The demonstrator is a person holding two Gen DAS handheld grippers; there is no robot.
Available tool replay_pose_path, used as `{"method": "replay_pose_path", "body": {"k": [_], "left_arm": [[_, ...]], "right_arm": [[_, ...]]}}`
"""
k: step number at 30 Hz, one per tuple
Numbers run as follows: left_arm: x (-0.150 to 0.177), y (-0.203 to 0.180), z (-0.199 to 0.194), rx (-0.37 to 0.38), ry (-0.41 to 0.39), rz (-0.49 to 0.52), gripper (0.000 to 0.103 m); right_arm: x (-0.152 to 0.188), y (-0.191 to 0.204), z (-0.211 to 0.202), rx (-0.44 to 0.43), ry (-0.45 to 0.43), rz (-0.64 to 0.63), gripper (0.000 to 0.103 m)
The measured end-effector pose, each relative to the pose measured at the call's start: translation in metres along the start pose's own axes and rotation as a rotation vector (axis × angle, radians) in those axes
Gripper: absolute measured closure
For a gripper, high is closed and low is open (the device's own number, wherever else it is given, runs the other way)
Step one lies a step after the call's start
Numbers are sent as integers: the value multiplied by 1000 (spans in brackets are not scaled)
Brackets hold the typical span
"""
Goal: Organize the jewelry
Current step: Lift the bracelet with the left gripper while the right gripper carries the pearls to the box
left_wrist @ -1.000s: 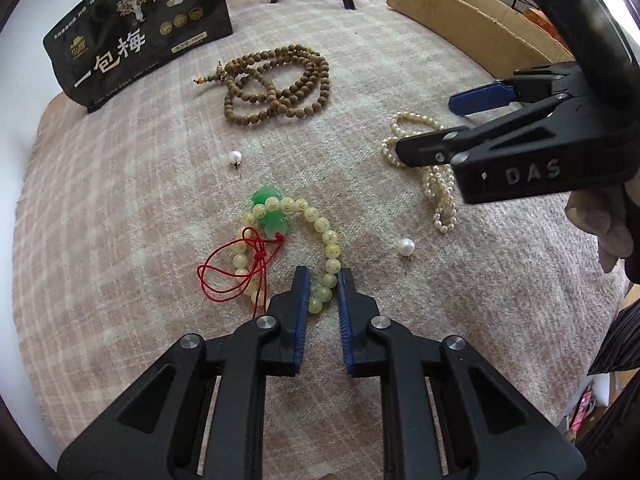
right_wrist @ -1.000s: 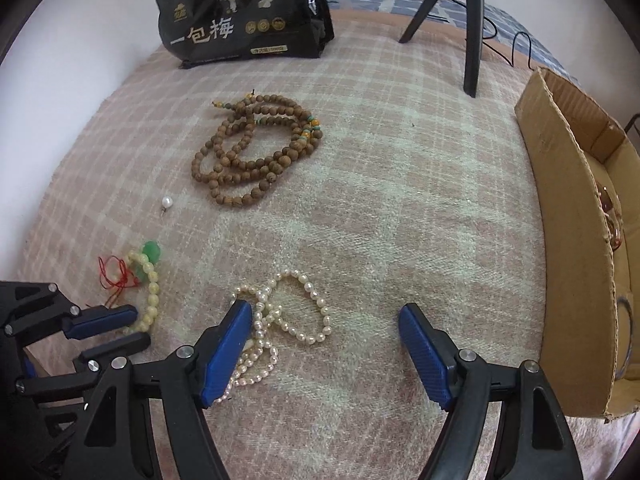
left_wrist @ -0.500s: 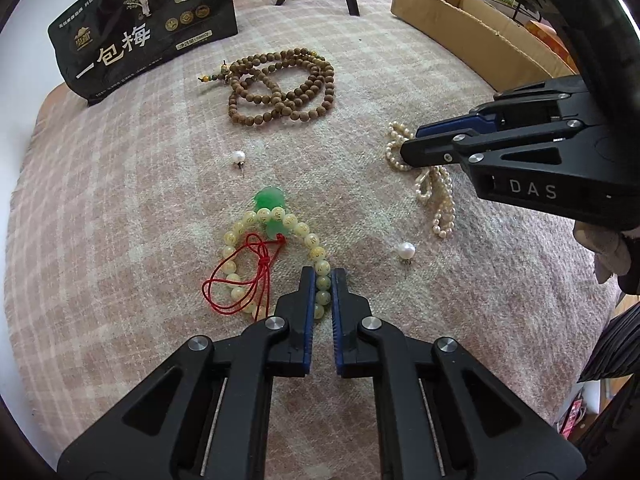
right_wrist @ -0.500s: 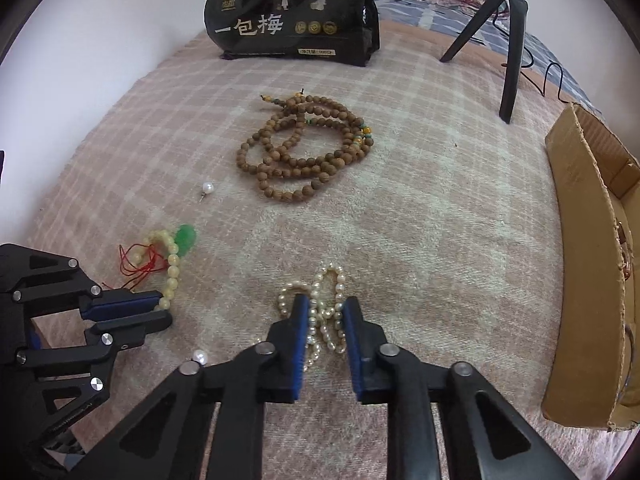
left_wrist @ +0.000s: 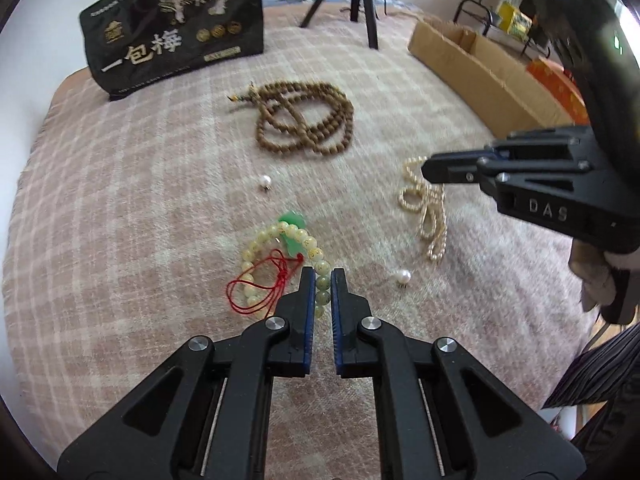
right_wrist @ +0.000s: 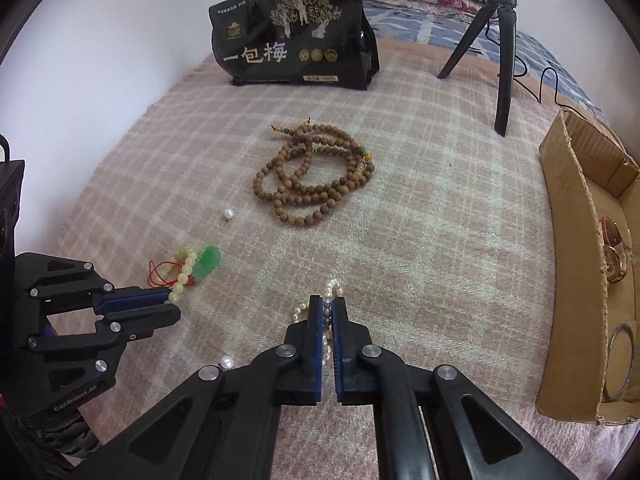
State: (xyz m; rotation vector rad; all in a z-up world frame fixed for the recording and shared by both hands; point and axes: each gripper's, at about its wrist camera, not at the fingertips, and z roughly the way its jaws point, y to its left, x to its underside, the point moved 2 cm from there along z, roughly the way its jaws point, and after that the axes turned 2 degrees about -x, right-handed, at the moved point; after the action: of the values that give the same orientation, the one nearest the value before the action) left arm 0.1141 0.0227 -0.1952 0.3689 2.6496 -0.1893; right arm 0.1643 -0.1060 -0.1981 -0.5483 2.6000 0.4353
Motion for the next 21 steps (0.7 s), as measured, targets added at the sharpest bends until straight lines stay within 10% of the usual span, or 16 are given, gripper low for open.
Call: {"method": "replay_pose_path", "body": {"k": [21], "left_arm": [[-40, 30, -99, 97, -262, -196, 98]], "right_arm": [[-25, 15, -101, -59, -226, 11, 102]]}}
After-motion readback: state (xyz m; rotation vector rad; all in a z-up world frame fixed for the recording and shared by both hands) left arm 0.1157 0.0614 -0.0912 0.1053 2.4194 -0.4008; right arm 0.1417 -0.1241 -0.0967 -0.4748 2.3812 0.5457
